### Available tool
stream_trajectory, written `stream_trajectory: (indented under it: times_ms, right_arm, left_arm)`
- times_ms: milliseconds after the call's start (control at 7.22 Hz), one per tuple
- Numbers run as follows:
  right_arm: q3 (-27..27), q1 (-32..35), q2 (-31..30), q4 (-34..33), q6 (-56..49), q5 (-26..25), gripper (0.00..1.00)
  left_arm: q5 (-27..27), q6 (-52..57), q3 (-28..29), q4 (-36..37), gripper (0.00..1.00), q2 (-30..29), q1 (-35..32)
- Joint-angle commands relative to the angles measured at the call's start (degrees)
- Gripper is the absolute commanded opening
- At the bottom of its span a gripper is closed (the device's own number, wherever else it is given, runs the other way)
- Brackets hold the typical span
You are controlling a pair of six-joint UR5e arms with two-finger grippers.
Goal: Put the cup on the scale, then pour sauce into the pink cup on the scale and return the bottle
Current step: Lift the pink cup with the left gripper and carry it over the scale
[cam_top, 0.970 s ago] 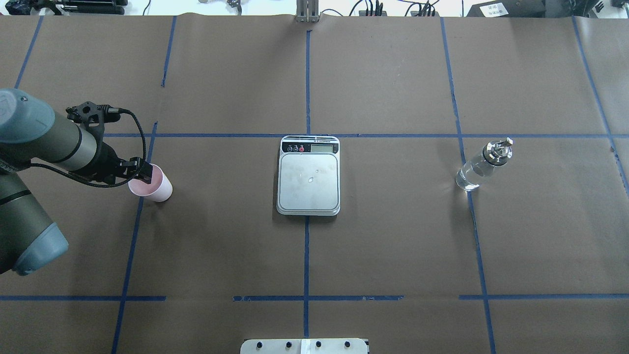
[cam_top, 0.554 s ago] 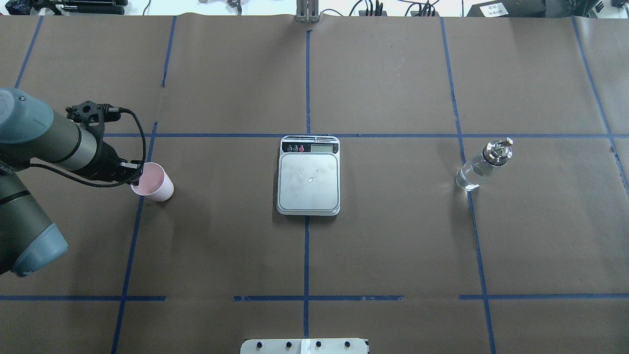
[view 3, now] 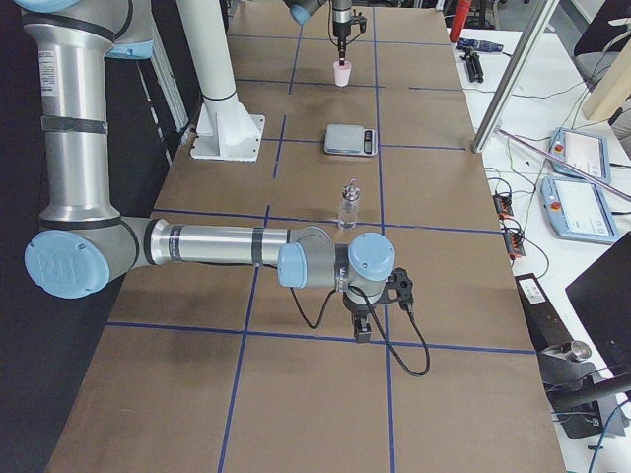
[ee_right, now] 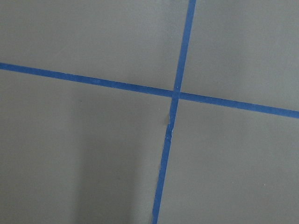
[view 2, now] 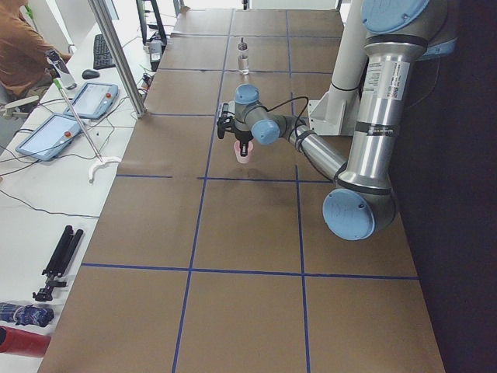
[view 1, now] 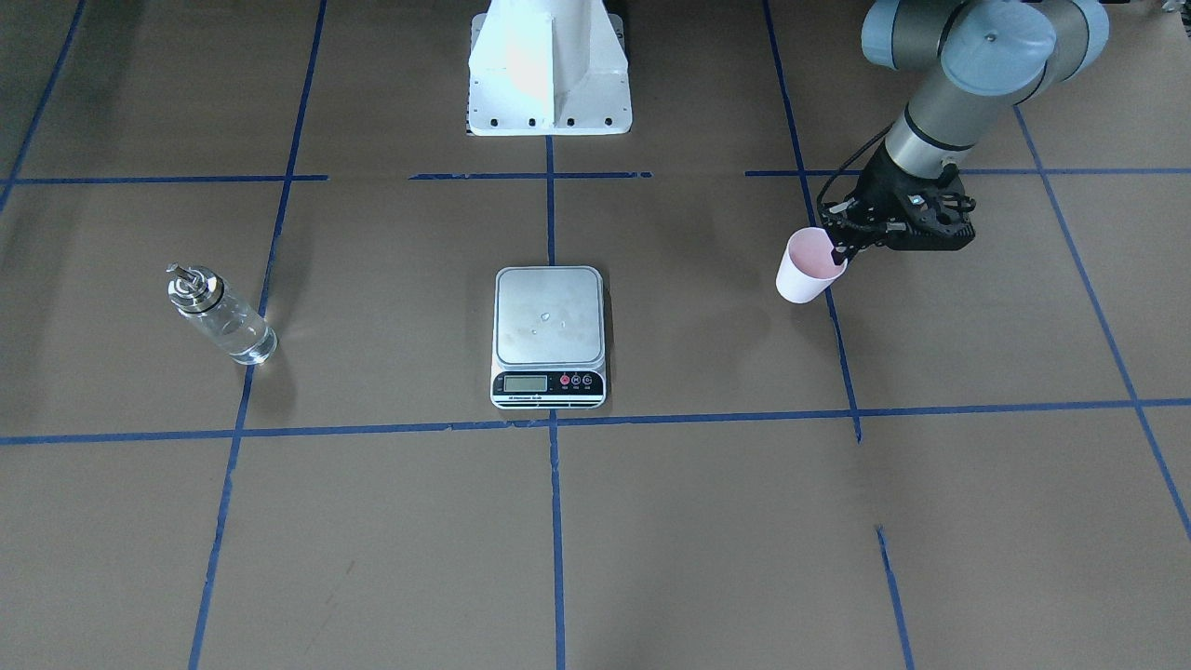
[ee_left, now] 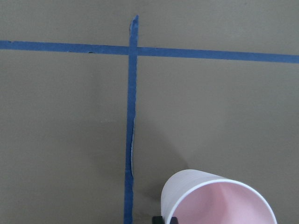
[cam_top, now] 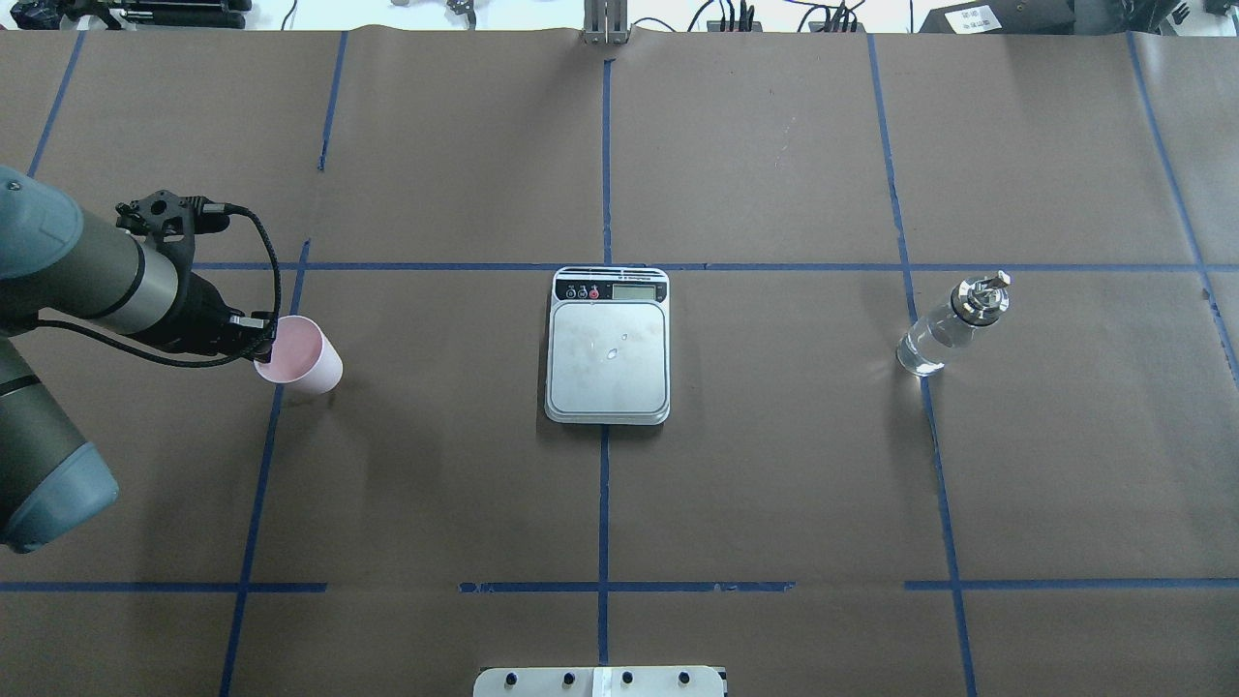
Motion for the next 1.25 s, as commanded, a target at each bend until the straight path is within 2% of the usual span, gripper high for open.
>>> stream_trajectory:
  times_ms: [0, 277, 554, 831, 1108]
  right_arm:
    - [0.09, 0.03, 0.00, 0.19, 0.00, 0.79, 1.00]
    - [0.18, 0.03, -0.09, 0.19, 0.00, 1.23, 1.00]
    - [0.27, 0.12, 0.00, 0.19, 0.00, 1.32, 1.00]
    - [0.27, 0.03, 0.00, 0.19, 0.00, 1.32, 1.00]
    - [0.27, 0.03, 0.00, 0.19, 0.00, 1.23, 1.00]
  left_arm:
    - [0.08, -4.18, -0.04, 7.02, 0.00, -8.29, 0.21]
    - [-0.09, -10.07, 3.38, 7.40, 0.00, -16.83, 0.47]
    - [-0.09, -19.48, 11.72, 7.31, 0.00, -27.12, 2.13]
    - [0.17, -25.99, 16.56, 7.31, 0.00, -33.46, 4.94]
    - [2.35, -29.00, 20.18, 7.31, 0.00, -36.03, 8.89]
